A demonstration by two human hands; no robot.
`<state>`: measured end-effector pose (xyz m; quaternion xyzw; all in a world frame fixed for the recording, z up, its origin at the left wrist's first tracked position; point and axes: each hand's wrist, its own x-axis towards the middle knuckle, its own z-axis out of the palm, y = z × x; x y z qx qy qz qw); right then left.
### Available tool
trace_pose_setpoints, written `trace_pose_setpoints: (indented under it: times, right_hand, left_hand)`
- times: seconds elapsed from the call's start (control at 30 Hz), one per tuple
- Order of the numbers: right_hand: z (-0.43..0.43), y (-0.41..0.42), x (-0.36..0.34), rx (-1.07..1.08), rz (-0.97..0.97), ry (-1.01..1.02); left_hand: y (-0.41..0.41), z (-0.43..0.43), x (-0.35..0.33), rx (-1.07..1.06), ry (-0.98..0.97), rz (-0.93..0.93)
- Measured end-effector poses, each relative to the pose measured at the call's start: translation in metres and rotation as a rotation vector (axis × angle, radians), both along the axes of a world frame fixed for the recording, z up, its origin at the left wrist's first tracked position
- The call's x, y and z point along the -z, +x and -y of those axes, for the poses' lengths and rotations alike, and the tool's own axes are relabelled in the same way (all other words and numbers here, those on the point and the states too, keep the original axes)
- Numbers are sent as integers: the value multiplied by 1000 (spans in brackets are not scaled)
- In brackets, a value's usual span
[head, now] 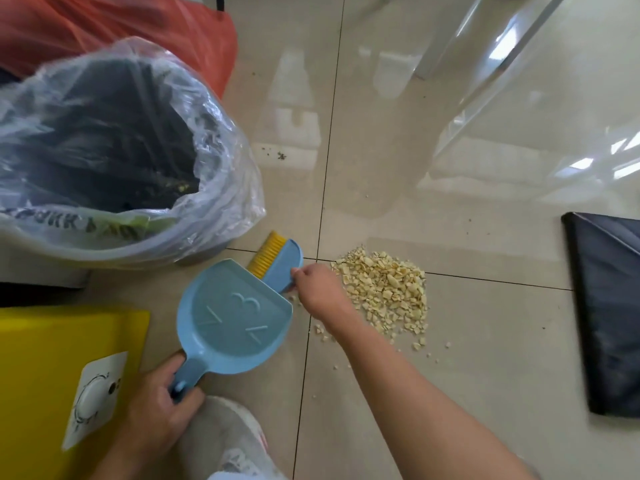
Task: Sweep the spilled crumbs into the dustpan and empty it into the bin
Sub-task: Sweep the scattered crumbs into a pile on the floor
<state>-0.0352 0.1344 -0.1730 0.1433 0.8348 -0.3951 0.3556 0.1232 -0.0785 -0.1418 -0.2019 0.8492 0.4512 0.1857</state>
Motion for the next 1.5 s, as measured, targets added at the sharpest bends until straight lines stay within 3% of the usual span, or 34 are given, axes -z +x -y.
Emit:
trace_pose_setpoints:
  times: [0.2, 0.37, 0.53, 0.7, 0.9, 1.03, 1.17, 1.3, 1.4, 1.5]
  right_hand:
    - [-84, 22, -15, -73, 39, 193]
    - [-124, 27, -41, -119, -16, 293]
    - [-114, 44, -66, -283, 20, 168]
    - [-65, 49, -48, -537, 9, 193]
    - [-54, 8, -28, -480, -172, 355]
    - [-89, -10, -29, -379, -139, 462]
    - [-117, -1, -49, -343, -111, 432]
    - [-102, 40, -65, -602, -63, 305]
    - [-79, 66, -50, -821, -71, 316]
    - [-79, 58, -29, -812, -96, 416]
  left_hand:
    - [0, 4, 9, 64, -91, -21]
    - [1, 2, 6, 24, -56, -37]
    - [6, 5, 9, 49, -91, -3]
    - [3, 1, 9, 73, -70, 2]
    - [3, 3, 13, 109, -82, 52]
    - [1, -1, 12, 119, -67, 80]
    - [1, -4, 10, 137, -71, 108]
    - [3, -5, 9, 145, -69, 130]
    - [8, -8, 7, 123, -79, 132]
    - [11, -6, 5, 128, -92, 169]
